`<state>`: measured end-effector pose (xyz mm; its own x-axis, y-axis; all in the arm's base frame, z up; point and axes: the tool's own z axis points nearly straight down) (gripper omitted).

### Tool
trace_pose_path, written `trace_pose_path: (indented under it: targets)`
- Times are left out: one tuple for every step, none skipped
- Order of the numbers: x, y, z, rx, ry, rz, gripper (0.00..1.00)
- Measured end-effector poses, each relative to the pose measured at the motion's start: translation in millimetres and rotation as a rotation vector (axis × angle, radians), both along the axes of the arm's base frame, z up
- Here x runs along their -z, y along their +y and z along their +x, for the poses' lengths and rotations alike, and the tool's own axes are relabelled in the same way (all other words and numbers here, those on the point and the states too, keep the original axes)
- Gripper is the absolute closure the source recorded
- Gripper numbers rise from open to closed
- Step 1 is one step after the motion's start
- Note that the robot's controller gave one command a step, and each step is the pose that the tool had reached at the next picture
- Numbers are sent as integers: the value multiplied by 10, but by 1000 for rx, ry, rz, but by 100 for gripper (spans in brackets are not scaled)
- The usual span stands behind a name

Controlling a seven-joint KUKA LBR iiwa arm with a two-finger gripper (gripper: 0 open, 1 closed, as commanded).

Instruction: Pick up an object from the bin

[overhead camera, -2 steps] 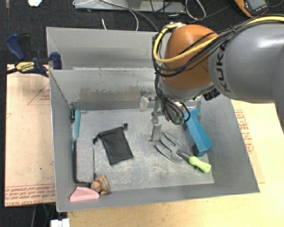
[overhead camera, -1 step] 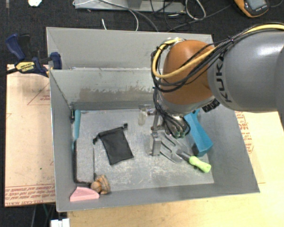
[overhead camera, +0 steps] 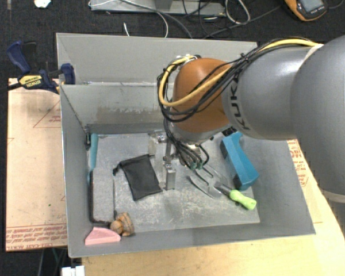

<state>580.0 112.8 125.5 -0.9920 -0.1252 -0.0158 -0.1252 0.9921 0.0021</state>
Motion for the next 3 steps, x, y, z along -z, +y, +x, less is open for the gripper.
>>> trace_pose_path:
  targets:
    - [-35,68,612,-14,0,-2,0]
    - [381,14,582,164,3,3,0]
    - [548,-111,643,-330,-21,-5,100]
